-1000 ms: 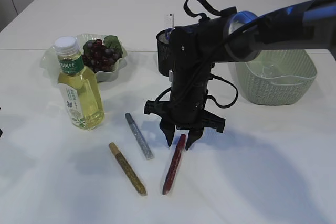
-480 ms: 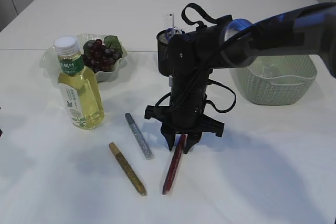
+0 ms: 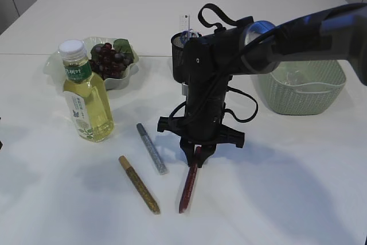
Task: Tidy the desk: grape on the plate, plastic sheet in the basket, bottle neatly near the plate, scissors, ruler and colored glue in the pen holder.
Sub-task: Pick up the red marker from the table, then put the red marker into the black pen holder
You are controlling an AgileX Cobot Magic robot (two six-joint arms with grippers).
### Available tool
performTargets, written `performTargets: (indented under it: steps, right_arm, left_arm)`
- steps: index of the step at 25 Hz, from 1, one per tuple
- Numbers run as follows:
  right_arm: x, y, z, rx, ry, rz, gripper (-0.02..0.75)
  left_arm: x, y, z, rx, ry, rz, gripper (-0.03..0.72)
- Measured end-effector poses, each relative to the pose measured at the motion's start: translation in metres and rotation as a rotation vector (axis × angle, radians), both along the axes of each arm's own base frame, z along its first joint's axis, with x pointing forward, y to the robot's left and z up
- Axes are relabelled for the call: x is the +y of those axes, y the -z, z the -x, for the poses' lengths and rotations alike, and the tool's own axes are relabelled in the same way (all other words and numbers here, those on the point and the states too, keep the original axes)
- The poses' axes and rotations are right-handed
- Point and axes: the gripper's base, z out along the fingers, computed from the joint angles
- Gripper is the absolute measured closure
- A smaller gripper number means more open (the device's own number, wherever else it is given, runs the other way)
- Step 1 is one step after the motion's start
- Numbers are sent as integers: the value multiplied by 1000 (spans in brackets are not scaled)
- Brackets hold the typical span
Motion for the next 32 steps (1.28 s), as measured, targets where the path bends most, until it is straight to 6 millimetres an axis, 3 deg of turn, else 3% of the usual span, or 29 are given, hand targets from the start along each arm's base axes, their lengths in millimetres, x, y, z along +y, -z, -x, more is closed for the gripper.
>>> performTargets:
  steps: [10,17,24,32]
  right_arm:
    - [-6,-6,-7,-7,-86,-70,612]
    - [-46,-57,-36,-167,-120,-233,612]
    - [-80,-87,-65,-337,-247,-453,612]
    - [-106,-128,-99,-673,-295,-575,612]
  left_arm:
    - [0,0,0,0,0,0,378]
    - [0,0,0,0,0,0,379]
    - [0,0,0,-2,0,0,379]
    - [-1,0,0,2,-3,9,379]
